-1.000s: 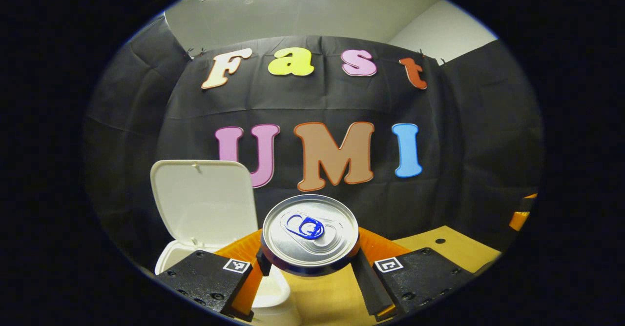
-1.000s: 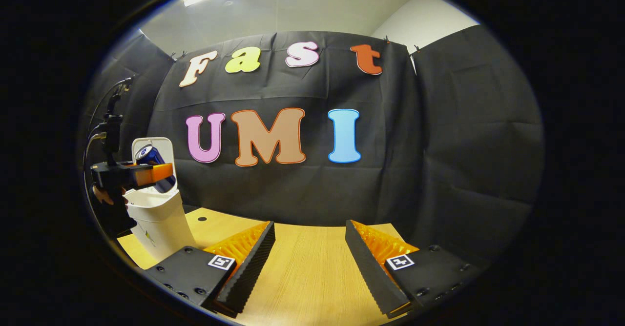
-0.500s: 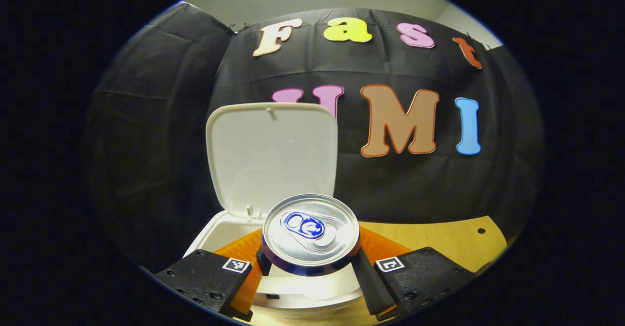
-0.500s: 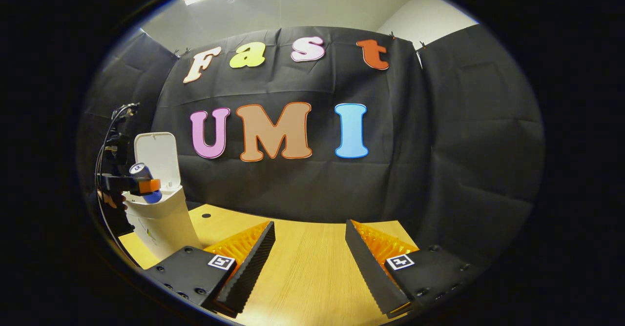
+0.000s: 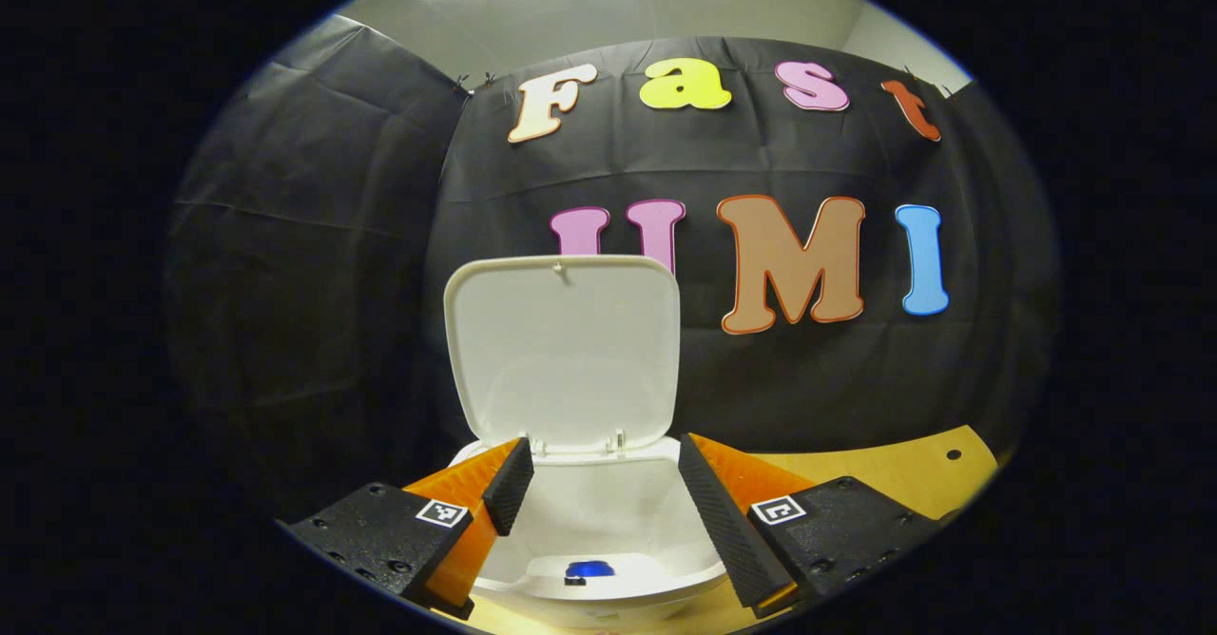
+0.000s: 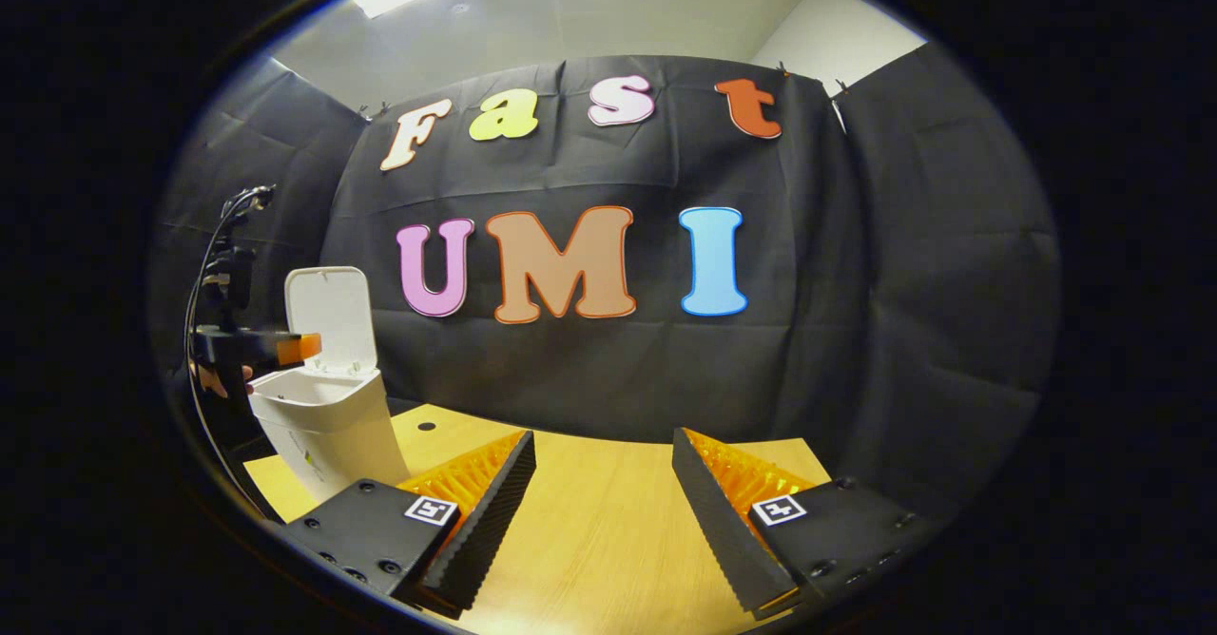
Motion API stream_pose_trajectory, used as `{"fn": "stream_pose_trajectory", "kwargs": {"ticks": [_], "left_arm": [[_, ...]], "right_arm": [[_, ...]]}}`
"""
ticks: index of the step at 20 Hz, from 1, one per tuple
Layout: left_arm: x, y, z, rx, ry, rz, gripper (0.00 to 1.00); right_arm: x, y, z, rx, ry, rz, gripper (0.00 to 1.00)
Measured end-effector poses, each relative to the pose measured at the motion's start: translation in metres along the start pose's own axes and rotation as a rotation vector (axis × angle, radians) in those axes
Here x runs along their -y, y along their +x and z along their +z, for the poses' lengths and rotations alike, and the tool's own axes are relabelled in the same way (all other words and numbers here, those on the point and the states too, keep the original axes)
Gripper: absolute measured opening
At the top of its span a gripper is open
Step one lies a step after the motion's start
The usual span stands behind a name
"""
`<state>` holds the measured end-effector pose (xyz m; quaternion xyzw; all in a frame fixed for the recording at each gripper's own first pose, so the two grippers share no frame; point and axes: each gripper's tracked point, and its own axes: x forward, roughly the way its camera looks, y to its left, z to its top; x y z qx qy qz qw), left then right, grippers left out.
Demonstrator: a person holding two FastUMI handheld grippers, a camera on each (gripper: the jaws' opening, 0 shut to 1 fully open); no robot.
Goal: Press the lid of the desktop garbage bin to open it, pick up the crumpled paper on the desktop and throw it into the bin, then pick up the pop can on the desktop and drop it into the bin, and finally close the garbage bin lid.
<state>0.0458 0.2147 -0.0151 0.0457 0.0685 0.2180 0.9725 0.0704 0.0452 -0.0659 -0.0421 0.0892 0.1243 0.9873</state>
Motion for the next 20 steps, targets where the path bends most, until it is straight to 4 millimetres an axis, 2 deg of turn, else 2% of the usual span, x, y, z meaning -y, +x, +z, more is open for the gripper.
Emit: {"fn": "stream_pose_trajectory", "kwargs": {"ticks": [1,3,5,6,9,11,15,20], "left_arm": [[-0.002,-0.002,0.013,0.017,-0.007,0.004,0.92],[-0.003,-0.005,0.043,0.054,-0.018,-0.003,0.92],[-0.002,0.000,0.069,0.075,-0.025,-0.023,0.92],[-0.002,0.002,0.082,0.094,-0.025,-0.035,0.92],[-0.006,0.020,0.125,0.156,-0.029,-0.060,0.92],[-0.006,0.035,0.142,0.166,-0.049,-0.078,0.92],[-0.015,0.077,0.155,0.141,-0.070,-0.088,0.92],[-0.024,0.123,0.127,0.018,-0.062,-0.082,0.92]], "right_arm": [[-0.001,0.001,-0.001,0.000,-0.007,0.017,0.99],[-0.003,0.002,-0.003,-0.002,-0.010,0.036,0.96],[-0.002,-0.001,-0.005,-0.003,0.015,0.036,0.99],[-0.003,-0.002,-0.007,-0.003,0.023,0.029,0.96],[-0.003,-0.005,-0.010,-0.010,0.032,0.006,0.96],[-0.002,-0.007,-0.010,-0.011,0.030,-0.015,0.96],[0.002,-0.014,-0.010,-0.009,0.019,-0.060,0.96],[0.011,-0.024,-0.009,-0.010,0.008,-0.110,0.96]]}}
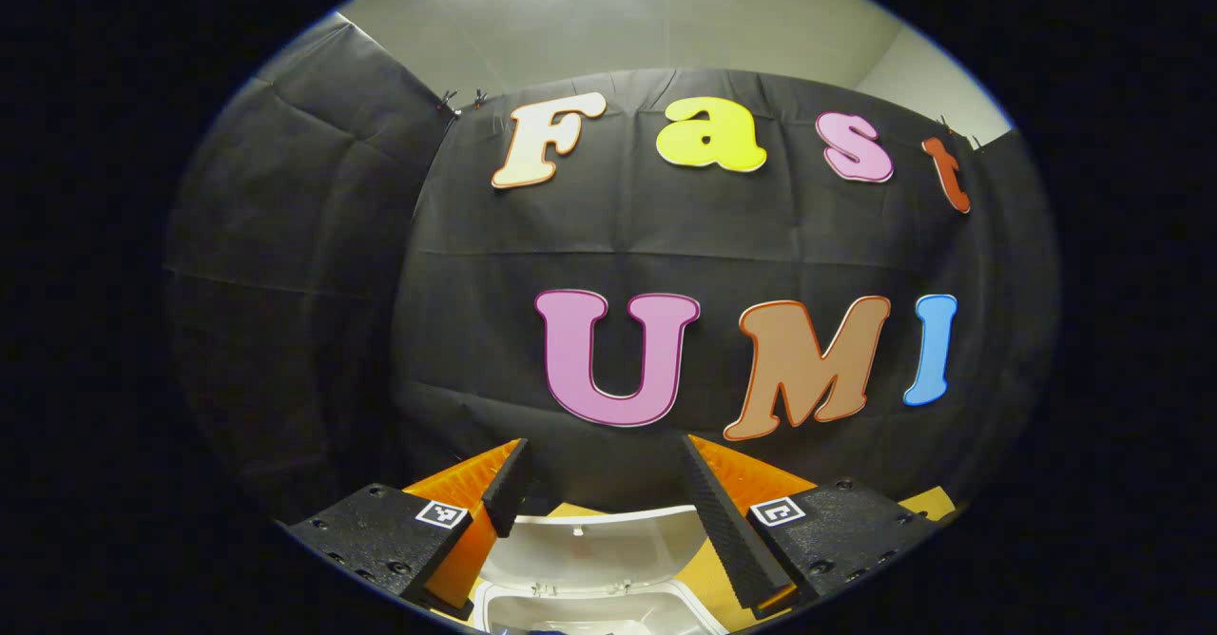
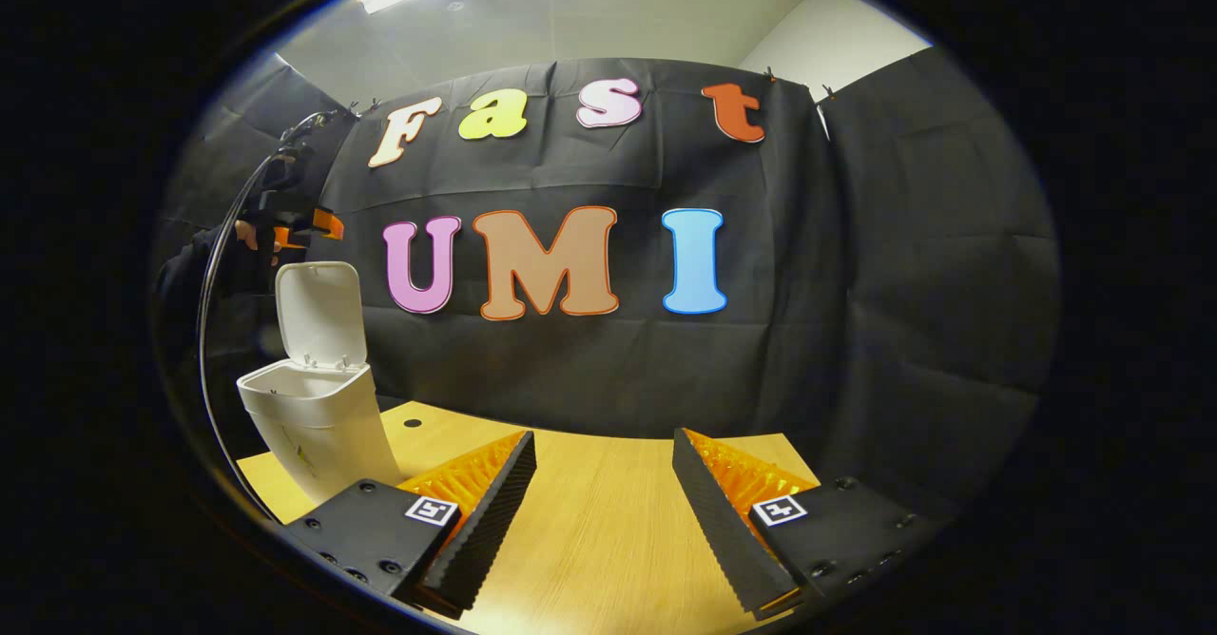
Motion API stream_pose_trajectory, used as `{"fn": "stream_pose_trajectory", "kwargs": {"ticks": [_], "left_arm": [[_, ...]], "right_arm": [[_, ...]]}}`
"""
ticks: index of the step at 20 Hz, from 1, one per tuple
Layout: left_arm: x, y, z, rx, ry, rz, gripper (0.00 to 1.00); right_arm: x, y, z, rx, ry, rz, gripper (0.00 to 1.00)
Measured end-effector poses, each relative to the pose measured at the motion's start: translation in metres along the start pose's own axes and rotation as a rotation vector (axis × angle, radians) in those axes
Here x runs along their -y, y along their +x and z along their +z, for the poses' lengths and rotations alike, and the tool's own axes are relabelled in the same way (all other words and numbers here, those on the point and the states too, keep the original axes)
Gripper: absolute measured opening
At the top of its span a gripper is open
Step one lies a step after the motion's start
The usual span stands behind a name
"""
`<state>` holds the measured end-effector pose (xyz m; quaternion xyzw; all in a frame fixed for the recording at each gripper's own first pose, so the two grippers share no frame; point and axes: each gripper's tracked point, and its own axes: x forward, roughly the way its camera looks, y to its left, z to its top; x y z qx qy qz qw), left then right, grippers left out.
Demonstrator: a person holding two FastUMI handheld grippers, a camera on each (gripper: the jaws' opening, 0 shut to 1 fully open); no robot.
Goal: Press the lid of the desktop garbage bin to open it, pick up the crumpled paper on the desktop and throw it into the bin, then pick up the pop can on the desktop and drop it into the bin, and finally close the garbage bin lid.
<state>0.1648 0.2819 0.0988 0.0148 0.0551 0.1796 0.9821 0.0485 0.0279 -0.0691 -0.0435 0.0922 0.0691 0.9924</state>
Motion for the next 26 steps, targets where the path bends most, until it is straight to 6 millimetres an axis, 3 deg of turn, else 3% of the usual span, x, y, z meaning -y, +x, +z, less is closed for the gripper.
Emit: {"fn": "stream_pose_trajectory", "kwargs": {"ticks": [4,7,15,23,26], "left_arm": [[-0.007,0.008,-0.030,-0.093,-0.012,0.011,0.92],[-0.007,0.005,-0.031,-0.098,0.003,0.010,0.90],[0.002,-0.039,-0.044,-0.109,0.024,-0.015,0.93],[0.011,-0.089,-0.071,-0.133,-0.017,-0.026,0.92],[0.013,-0.102,-0.083,-0.145,-0.012,-0.024,0.93]], "right_arm": [[0.001,-0.003,0.001,0.002,-0.001,-0.012,0.96],[-0.002,-0.003,0.001,0.003,-0.005,-0.001,0.96],[-0.016,0.001,0.006,0.019,-0.019,0.053,0.96],[-0.017,0.000,0.010,0.024,-0.019,0.078,0.99],[-0.016,-0.002,0.007,0.021,-0.022,0.083,0.96]]}}
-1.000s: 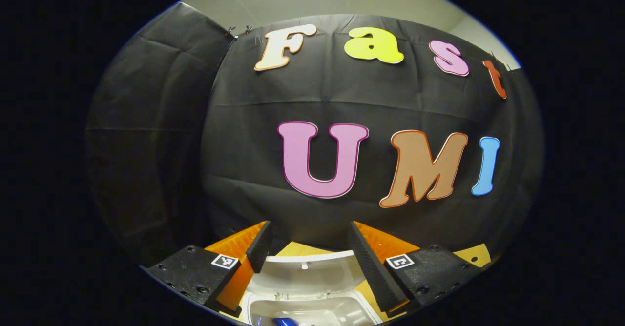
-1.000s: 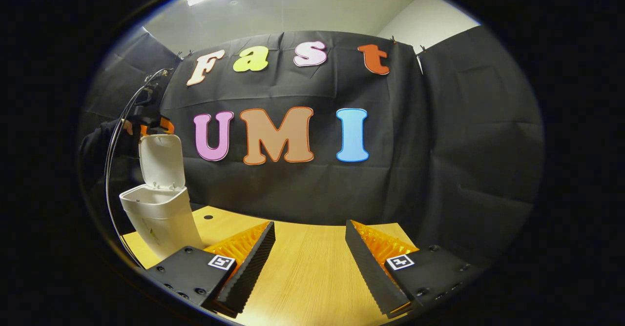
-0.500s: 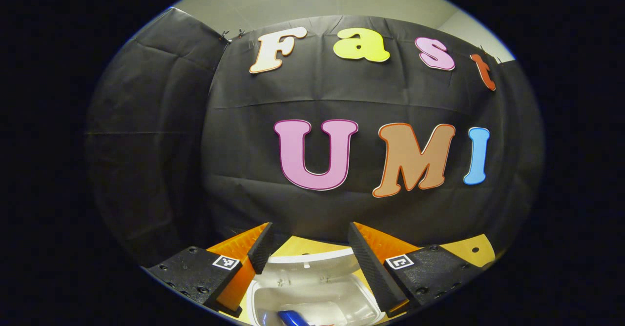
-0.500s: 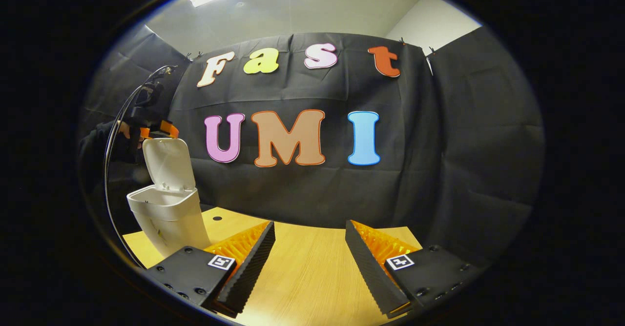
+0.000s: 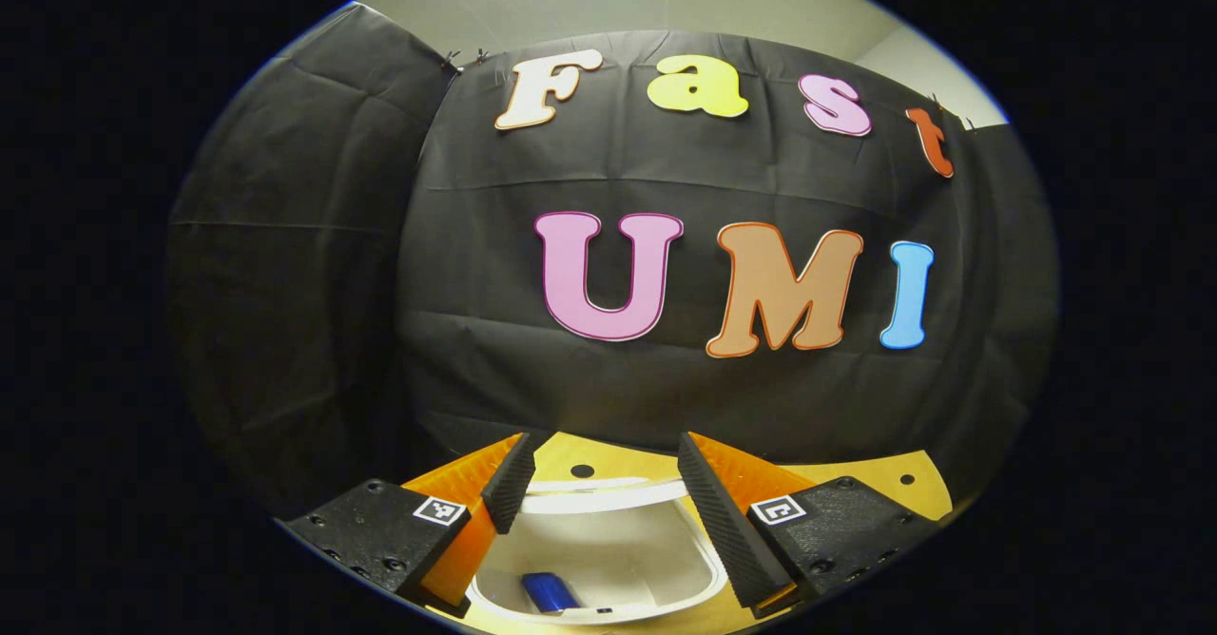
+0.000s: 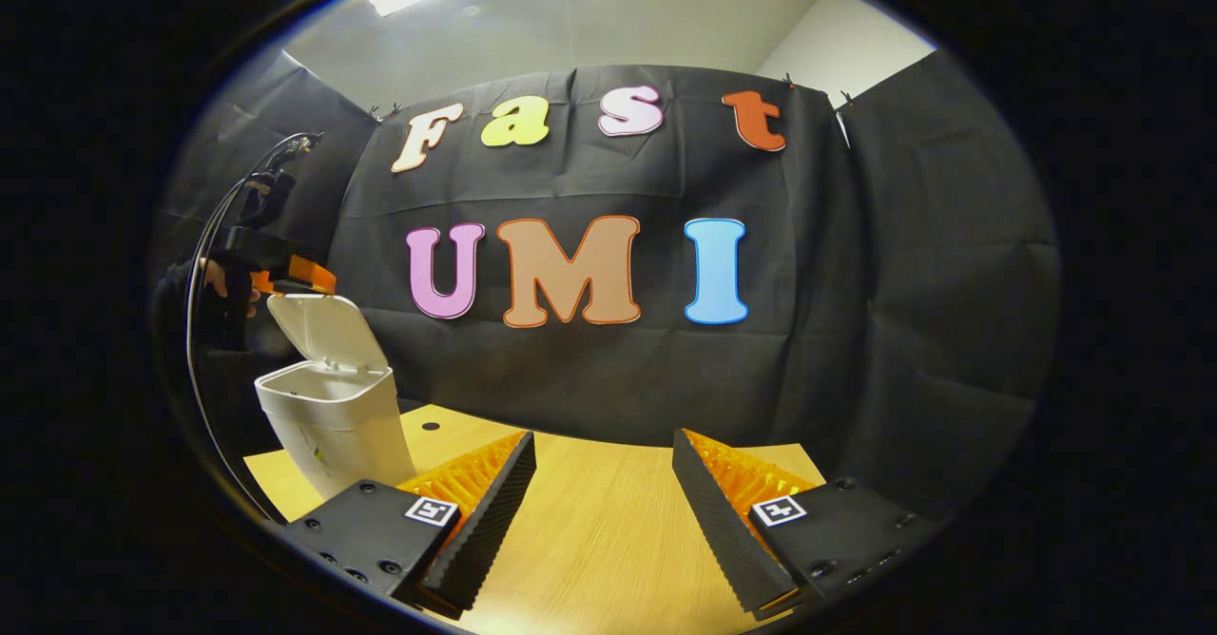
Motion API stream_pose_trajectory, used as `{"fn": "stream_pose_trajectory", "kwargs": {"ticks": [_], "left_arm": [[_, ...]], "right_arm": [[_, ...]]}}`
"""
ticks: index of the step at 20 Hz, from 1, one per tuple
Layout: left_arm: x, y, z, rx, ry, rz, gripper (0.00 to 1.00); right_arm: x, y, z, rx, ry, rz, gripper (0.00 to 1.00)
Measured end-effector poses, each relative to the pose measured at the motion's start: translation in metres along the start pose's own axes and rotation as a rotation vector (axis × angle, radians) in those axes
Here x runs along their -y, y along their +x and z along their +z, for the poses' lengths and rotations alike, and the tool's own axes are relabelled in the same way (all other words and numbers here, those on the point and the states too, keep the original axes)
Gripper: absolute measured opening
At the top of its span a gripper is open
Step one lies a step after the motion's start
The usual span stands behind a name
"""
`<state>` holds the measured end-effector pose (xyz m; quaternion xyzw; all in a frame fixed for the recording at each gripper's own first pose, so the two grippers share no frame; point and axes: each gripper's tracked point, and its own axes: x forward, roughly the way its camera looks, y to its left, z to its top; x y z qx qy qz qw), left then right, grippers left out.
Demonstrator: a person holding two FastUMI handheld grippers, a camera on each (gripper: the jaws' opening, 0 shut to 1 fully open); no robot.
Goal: Press the lid of the desktop garbage bin to open it, pick up the crumpled paper on the desktop and throw it into the bin, then pick up the pop can on the desktop and drop it into the bin, and finally close the garbage bin lid.
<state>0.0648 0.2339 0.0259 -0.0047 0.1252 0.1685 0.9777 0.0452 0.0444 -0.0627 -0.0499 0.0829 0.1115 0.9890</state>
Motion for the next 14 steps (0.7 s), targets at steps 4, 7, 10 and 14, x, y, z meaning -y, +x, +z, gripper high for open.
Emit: {"fn": "stream_pose_trajectory", "kwargs": {"ticks": [4,7,10,14], "left_arm": [[0.005,-0.014,-0.017,-0.008,-0.016,0.006,0.93],[0.010,-0.024,-0.034,-0.023,-0.001,0.005,0.93],[0.011,-0.032,-0.052,-0.053,0.008,0.009,0.94],[0.012,-0.038,-0.074,-0.081,-0.001,0.012,0.94]], "right_arm": [[0.002,-0.002,-0.001,-0.002,-0.007,-0.003,0.96],[0.004,-0.004,-0.002,-0.006,-0.001,-0.008,0.96],[0.003,-0.006,-0.004,-0.009,0.000,-0.008,0.96],[-0.003,-0.007,-0.007,-0.014,-0.008,0.005,0.96]]}}
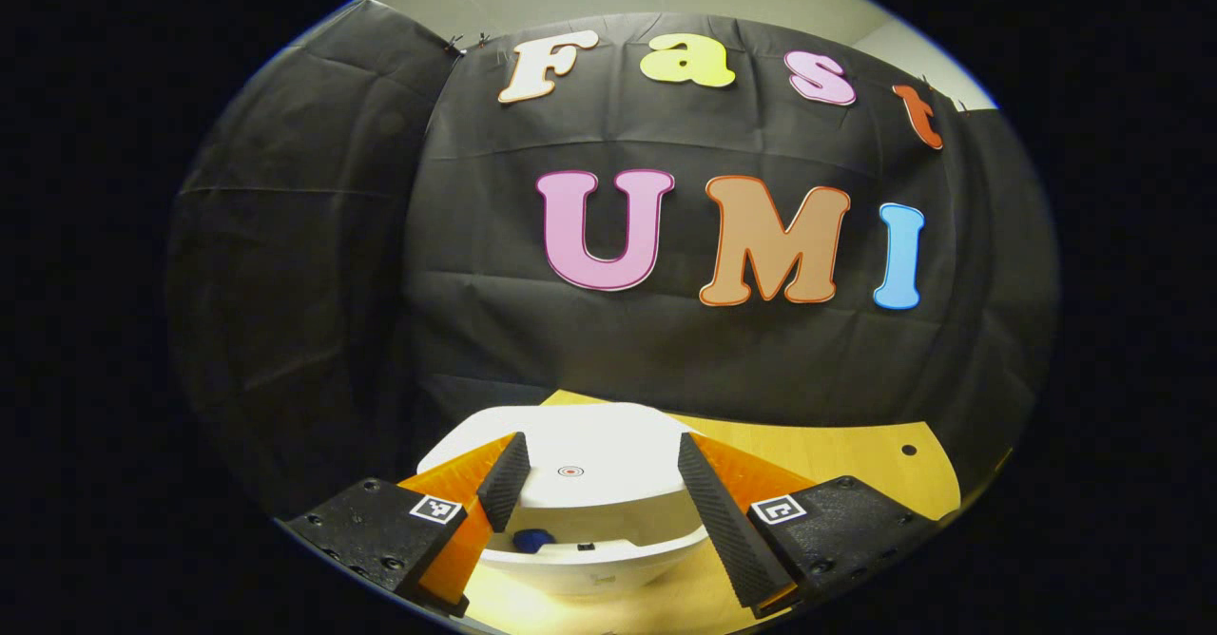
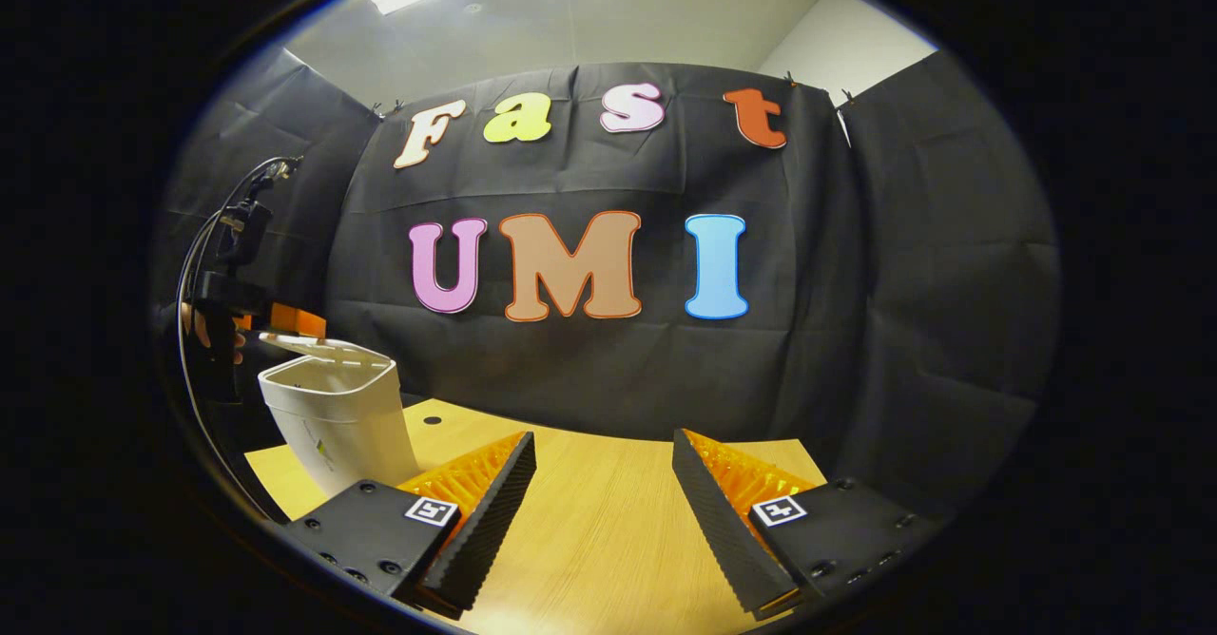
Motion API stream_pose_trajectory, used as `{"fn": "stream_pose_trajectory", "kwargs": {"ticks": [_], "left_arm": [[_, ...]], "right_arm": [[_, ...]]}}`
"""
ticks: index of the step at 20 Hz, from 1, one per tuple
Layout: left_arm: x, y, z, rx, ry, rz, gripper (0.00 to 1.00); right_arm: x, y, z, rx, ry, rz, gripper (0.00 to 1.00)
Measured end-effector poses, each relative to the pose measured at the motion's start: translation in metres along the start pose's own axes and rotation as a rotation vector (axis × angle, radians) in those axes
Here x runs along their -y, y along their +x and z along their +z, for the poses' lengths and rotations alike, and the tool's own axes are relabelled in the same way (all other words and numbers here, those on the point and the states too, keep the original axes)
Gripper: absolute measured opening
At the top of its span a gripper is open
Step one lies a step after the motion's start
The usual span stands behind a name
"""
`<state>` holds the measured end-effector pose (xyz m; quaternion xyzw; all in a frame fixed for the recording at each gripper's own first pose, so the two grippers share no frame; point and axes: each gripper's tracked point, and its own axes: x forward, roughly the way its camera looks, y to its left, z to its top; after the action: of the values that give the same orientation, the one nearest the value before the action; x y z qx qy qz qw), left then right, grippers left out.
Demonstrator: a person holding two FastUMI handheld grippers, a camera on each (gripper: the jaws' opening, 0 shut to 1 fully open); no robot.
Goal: Press the lid of the desktop garbage bin to open it, pick up the crumpled paper on the desktop and throw it into the bin, then pick up the pop can on the desktop and drop it into the bin, and finally close the garbage bin lid.
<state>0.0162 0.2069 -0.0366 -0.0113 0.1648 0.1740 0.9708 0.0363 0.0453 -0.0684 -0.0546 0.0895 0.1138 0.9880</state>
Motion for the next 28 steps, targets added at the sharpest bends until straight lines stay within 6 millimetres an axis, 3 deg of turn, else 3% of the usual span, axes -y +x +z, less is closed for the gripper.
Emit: {"fn": "stream_pose_trajectory", "kwargs": {"ticks": [10,15,18,21,24,28], "left_arm": [[0.001,0.000,-0.054,-0.056,0.053,0.001,0.94],[0.002,-0.001,-0.057,-0.041,0.117,0.008,0.96],[0.000,-0.001,-0.061,-0.031,0.054,0.013,0.95],[0.004,0.001,-0.060,-0.027,0.083,-0.004,0.96],[0.010,0.004,-0.046,0.018,0.063,-0.026,0.93],[0.032,-0.002,-0.006,0.133,0.107,-0.033,0.93]], "right_arm": [[0.002,-0.003,-0.007,-0.018,-0.008,-0.002,0.96],[0.007,-0.006,-0.013,-0.036,-0.018,-0.004,0.99],[0.014,-0.010,-0.020,-0.043,-0.009,-0.016,0.96],[0.023,-0.013,-0.027,-0.063,-0.007,-0.027,0.96],[0.041,-0.020,-0.014,-0.026,0.006,-0.059,0.99],[0.062,-0.025,0.001,0.027,0.012,-0.089,0.96]]}}
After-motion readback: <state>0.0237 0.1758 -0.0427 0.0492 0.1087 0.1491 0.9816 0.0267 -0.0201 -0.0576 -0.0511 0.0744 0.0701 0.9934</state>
